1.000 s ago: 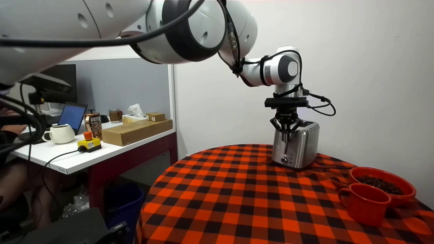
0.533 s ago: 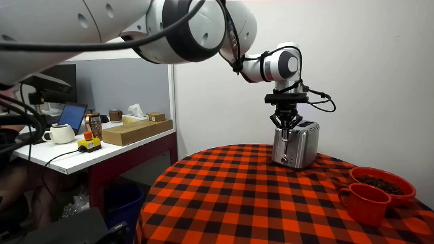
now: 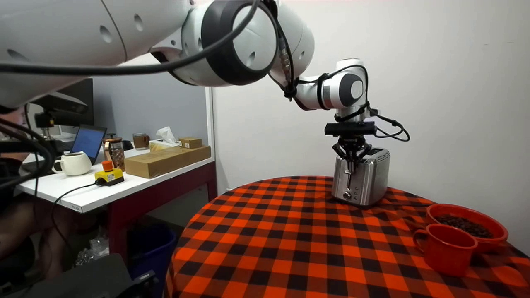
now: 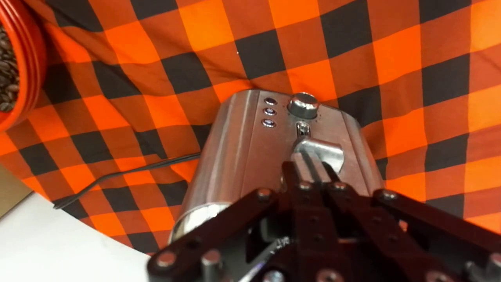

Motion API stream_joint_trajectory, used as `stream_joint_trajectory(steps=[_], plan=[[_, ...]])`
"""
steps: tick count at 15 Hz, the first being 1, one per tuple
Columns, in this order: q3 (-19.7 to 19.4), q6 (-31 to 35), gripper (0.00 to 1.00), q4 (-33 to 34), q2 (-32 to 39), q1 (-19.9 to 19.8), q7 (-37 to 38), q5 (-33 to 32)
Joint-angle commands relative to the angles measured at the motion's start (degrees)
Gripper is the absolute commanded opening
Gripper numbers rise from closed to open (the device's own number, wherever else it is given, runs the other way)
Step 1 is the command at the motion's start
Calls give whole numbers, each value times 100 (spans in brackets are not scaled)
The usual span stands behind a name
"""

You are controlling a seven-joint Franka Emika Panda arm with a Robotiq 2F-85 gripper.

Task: Push down the toaster lever

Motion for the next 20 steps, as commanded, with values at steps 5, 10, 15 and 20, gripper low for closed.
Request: stream_joint_trajectory(steps=[5, 10, 15, 20], plan=[[-10, 339, 0, 279, 532, -44, -37, 91], [-11, 404, 0, 392, 979, -12, -168, 40], [64, 162, 26, 462, 882, -14, -244, 115], [441, -179, 56, 102, 368, -253, -256, 417]])
